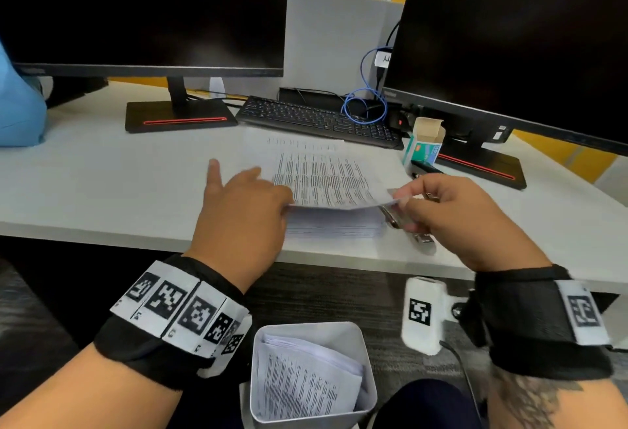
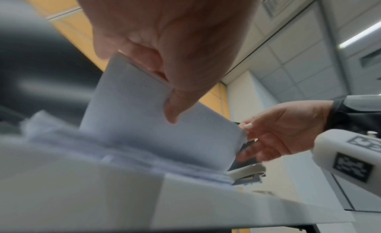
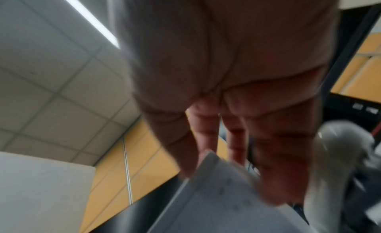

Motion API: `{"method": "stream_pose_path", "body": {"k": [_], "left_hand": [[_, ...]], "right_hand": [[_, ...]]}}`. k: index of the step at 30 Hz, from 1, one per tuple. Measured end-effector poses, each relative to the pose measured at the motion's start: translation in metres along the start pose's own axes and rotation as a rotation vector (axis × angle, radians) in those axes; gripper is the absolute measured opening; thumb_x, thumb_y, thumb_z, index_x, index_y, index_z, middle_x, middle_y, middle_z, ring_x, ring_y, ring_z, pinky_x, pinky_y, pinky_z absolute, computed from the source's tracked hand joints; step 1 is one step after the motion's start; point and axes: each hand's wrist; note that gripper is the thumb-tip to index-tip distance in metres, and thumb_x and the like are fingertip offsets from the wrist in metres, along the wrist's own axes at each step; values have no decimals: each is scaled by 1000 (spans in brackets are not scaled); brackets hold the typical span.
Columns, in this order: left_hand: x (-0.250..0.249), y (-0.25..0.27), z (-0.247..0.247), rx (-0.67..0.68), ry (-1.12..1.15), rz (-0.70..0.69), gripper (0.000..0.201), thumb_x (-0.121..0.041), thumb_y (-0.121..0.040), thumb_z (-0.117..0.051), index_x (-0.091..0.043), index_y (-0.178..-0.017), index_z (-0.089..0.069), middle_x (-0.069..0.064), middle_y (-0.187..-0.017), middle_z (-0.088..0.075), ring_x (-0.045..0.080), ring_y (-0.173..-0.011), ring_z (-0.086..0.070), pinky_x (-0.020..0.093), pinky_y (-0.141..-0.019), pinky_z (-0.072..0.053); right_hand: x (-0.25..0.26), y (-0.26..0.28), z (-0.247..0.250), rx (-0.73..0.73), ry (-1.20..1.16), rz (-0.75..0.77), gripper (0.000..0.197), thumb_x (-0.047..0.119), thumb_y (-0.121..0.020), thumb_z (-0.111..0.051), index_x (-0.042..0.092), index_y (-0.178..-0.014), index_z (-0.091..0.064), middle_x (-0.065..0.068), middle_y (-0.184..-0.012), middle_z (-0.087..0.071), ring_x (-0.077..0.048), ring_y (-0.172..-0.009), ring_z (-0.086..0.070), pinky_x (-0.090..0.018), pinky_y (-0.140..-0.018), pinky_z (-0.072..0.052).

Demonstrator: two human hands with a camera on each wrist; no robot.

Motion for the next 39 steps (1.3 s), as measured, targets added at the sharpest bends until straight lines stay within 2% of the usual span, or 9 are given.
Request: {"method": "stream_pose_path", "body": {"k": [3, 7, 14, 17, 20, 23, 28, 32, 39], "left_hand": [[-13, 3, 13, 29, -54, -59, 18, -25, -94, -48, -29, -93, -66, -6, -82, -65, 20, -91, -60, 43, -113, -29], [-39, 15, 22, 66, 13, -160, 9, -27, -92, -51, -26, -89, -60, -4, -80, -61, 18, -77, -58, 31, -61, -37], [-12, 8, 23, -325, 495, 28, 46, -60, -92, -37, -23, -92, -63, -8, -86, -60, 12, -85, -53, 30, -72, -39], [11, -3, 9, -38, 634, 422, 60, -66, -93, -24, -16, -92, -56, 2, -81, -62, 20, -76, -59, 34, -69, -46], [13, -6, -7, 312, 1247, 715, 71, -70, -93, -26, -8, -107, -58, 13, -73, -68, 27, -62, -66, 37, -62, -55], [15, -9, -11, 430, 1885, 736, 52, -51, -101, -32, -14, -128, -58, 16, -113, -71, 35, -102, -68, 51, -87, -53], [27, -10, -17, 279, 1780, 743, 33, 3, -94, -49, -3, -124, -60, 21, -117, -68, 39, -106, -67, 53, -91, -51], [17, -2, -10, 259, 1604, 537, 34, 9, -89, -53, -5, -118, -64, 14, -112, -72, 32, -101, -70, 45, -86, -56], [9, 2, -1, 224, 1466, 412, 24, -15, -94, -60, -12, -117, -63, 11, -106, -74, 31, -96, -72, 52, -90, -54]], "right_hand": [[5, 10, 13, 98, 379, 45, 38, 36, -81, -75, 42, -117, -62, 10, -121, -59, -10, -104, -54, -34, -93, -47], [20, 23, -18, 212, 751, 282, 71, 45, -71, -79, 46, -136, -48, 11, -135, -46, -12, -126, -43, -37, -110, -34], [11, 20, -52, 192, 668, 344, 36, 22, -99, -45, 37, -128, -60, 6, -111, -69, -14, -98, -63, -25, -77, -46], [15, 24, -41, 136, 499, 345, 24, 31, -101, -45, 37, -83, -60, 12, -69, -57, -1, -65, -53, -18, -57, -37], [20, 29, -38, 286, 416, 369, 24, 31, -98, -50, 26, -79, -63, 8, -80, -61, -9, -79, -60, -30, -77, -49], [17, 36, -45, 559, 444, 305, 20, 25, -95, -56, 30, -104, -73, 11, -108, -65, -8, -102, -61, -33, -98, -47], [17, 50, -42, 763, 463, 196, 39, 45, -83, -72, 48, -121, -63, 24, -138, -50, 6, -125, -45, -21, -111, -30], [23, 47, -36, 450, 370, 176, 51, 61, -78, -66, 44, -126, -60, 18, -131, -59, 3, -114, -53, -30, -106, -40], [-7, -1, -10, -245, 433, 1, 40, 34, -93, -52, 30, -133, -57, -7, -133, -58, -25, -115, -56, -36, -95, -47]]}}
Point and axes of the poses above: each hand's wrist, its own y-axis away from the middle knuckle, its own z-axis out of the back of the hand, x = y × z
